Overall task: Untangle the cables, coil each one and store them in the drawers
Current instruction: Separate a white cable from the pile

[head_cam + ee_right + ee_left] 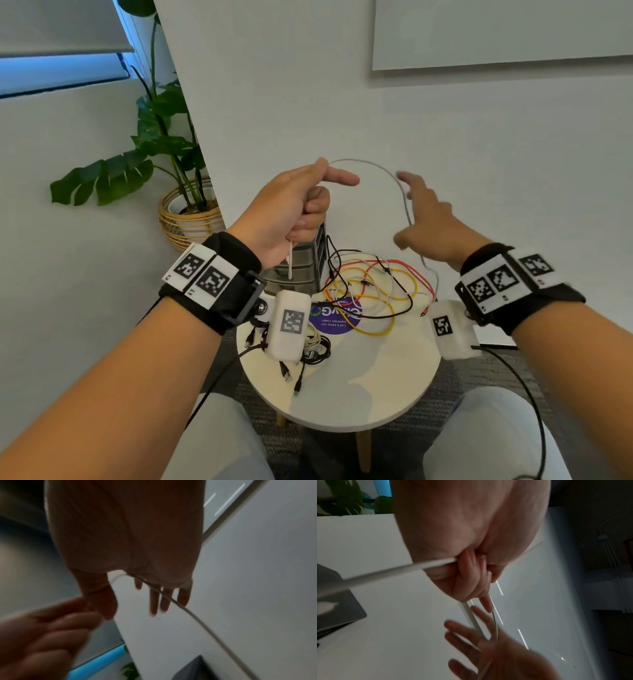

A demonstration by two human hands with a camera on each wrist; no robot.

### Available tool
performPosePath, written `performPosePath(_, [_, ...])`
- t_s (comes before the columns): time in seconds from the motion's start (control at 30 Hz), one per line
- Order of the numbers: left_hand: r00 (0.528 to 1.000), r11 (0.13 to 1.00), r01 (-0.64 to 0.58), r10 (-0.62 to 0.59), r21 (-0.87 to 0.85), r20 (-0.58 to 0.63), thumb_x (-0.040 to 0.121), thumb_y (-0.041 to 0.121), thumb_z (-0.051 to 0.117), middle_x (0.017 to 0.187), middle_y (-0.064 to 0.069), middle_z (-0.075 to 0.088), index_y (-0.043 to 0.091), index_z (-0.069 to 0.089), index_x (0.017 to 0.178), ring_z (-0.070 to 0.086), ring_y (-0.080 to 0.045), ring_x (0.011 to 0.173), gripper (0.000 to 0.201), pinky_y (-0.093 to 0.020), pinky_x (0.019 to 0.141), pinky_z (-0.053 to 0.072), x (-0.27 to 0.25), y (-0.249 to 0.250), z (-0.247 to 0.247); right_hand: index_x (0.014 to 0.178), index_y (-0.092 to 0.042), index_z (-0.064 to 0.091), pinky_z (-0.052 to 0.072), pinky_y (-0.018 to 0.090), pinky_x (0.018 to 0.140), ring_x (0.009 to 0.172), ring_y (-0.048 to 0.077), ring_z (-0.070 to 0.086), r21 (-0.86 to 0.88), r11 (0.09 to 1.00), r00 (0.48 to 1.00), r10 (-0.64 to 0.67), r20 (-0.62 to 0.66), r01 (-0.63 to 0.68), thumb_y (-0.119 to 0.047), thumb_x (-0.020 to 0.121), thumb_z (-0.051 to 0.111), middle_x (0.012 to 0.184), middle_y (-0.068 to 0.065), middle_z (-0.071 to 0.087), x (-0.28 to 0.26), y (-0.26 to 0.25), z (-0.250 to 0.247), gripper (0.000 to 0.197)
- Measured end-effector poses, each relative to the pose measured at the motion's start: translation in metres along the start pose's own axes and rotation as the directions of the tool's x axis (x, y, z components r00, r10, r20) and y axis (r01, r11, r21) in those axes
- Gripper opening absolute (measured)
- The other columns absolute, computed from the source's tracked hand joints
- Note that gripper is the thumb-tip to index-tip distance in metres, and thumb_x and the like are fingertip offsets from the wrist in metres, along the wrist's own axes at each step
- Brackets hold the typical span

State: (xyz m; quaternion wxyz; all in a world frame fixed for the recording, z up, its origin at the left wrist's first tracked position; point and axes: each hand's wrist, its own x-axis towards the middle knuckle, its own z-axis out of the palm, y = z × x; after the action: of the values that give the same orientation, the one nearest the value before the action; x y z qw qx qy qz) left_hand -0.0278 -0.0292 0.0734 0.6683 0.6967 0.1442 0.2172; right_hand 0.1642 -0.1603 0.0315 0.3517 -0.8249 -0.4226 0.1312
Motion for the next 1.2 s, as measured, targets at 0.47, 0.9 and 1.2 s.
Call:
performPosePath(0.47, [0.997, 0.985, 0.053, -0.043, -0.162, 0.067, 0.108, 0.028, 0.042, 0.059, 0.006, 0.026, 0.010, 0.064, 0.093, 0.016, -0.005, 0.045, 0.032, -0.024, 0.043, 0.009, -0.010, -0.015, -0.014, 0.083, -0.021, 0.068, 0.033, 0.026, 0.056, 0.050, 0.006, 0.039, 0.043, 0.944, 0.945, -0.327, 0.014, 0.326, -0.038, 0.106, 0.049, 0.056, -0.014, 0.049, 0.006, -0.016, -0.002, 0.034])
performPosePath(0.9, [0.994, 0.996, -0.074, 0.078, 0.058, -0.082, 0.111, 0.011, 0.036, 0.116, 0.003, 0.069, 0.008, 0.058, 0.130, 0.071, -0.004, 0.095, 0.030, -0.018, 0.083, 0.056, -0.011, -0.032, 0.002, 0.080, -0.023, 0.066, 0.042, 0.020, 0.070, 0.070, -0.001, 0.055, -0.003, 0.758, 0.680, -0.583, 0.445, 0.652, -0.020, 0.102, 0.056, 0.073, -0.020, 0.061, -0.013, -0.073, 0.005, 0.025])
performPosePath(1.2, [0.988, 0.985, -0.120, 0.131, -0.125, 0.082, 0.110, 0.022, 0.033, 0.061, 0.003, 0.019, -0.006, 0.065, 0.126, 0.012, -0.010, 0.052, 0.046, -0.028, 0.050, 0.008, -0.019, -0.015, 0.005, 0.078, -0.016, 0.060, 0.033, 0.021, 0.060, 0.059, 0.002, 0.037, 0.208, 0.817, 0.835, -0.551, 0.010, 0.537, -0.035, 0.106, 0.053, 0.063, -0.014, 0.044, 0.008, -0.050, -0.013, 0.034])
